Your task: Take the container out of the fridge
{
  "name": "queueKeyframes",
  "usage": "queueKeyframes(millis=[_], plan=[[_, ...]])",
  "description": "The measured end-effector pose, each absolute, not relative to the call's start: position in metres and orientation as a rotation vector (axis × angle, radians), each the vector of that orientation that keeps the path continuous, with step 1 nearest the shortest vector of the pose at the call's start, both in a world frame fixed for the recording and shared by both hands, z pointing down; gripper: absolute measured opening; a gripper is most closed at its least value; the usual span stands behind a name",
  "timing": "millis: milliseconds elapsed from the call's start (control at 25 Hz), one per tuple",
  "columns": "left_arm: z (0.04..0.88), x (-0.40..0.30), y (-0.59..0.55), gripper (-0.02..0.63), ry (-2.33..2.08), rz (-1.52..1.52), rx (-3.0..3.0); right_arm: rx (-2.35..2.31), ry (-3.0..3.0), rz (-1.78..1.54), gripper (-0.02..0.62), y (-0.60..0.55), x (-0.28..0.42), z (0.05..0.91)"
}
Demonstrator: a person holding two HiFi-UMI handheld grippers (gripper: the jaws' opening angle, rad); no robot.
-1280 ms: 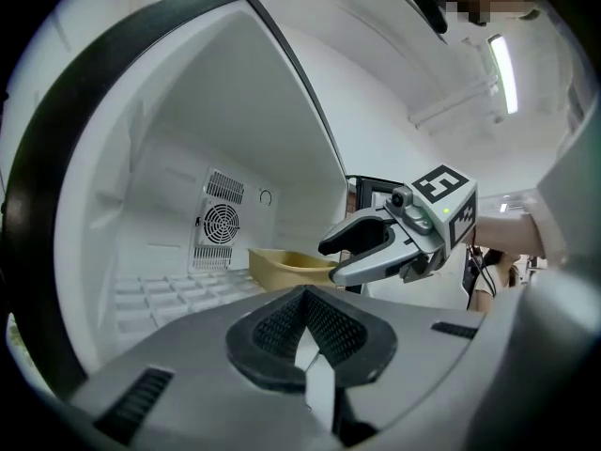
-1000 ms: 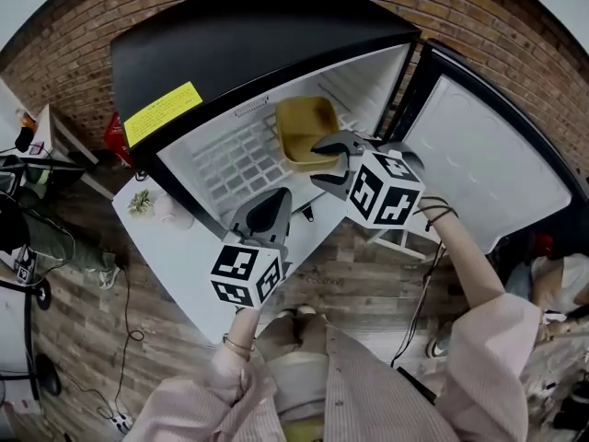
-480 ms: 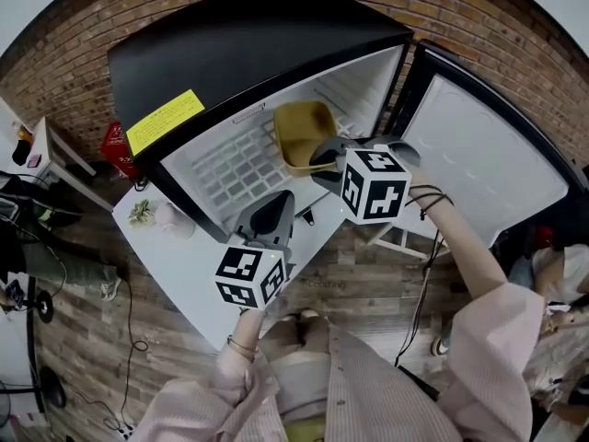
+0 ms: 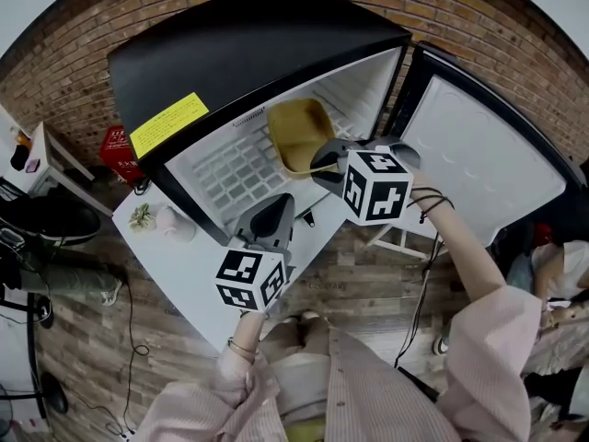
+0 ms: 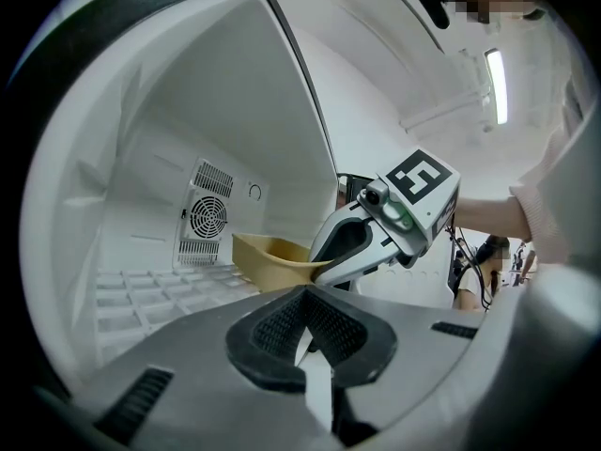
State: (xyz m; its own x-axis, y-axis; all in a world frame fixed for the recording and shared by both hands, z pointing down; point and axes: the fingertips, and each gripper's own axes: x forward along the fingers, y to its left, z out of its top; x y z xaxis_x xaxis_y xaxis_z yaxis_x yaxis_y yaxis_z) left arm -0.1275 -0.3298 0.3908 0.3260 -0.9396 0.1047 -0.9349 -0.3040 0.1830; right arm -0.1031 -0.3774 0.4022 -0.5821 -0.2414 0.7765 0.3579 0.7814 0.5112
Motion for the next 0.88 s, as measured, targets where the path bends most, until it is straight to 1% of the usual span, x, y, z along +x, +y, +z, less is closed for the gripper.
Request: queueKeyframes(millis=[880], plan=[[0.392,-0.114,-0.299,-0.008,-1.610,-0.019,2.465,0.059,-2.108,-0.761,0.026,-0.331,-0.079,0.395]])
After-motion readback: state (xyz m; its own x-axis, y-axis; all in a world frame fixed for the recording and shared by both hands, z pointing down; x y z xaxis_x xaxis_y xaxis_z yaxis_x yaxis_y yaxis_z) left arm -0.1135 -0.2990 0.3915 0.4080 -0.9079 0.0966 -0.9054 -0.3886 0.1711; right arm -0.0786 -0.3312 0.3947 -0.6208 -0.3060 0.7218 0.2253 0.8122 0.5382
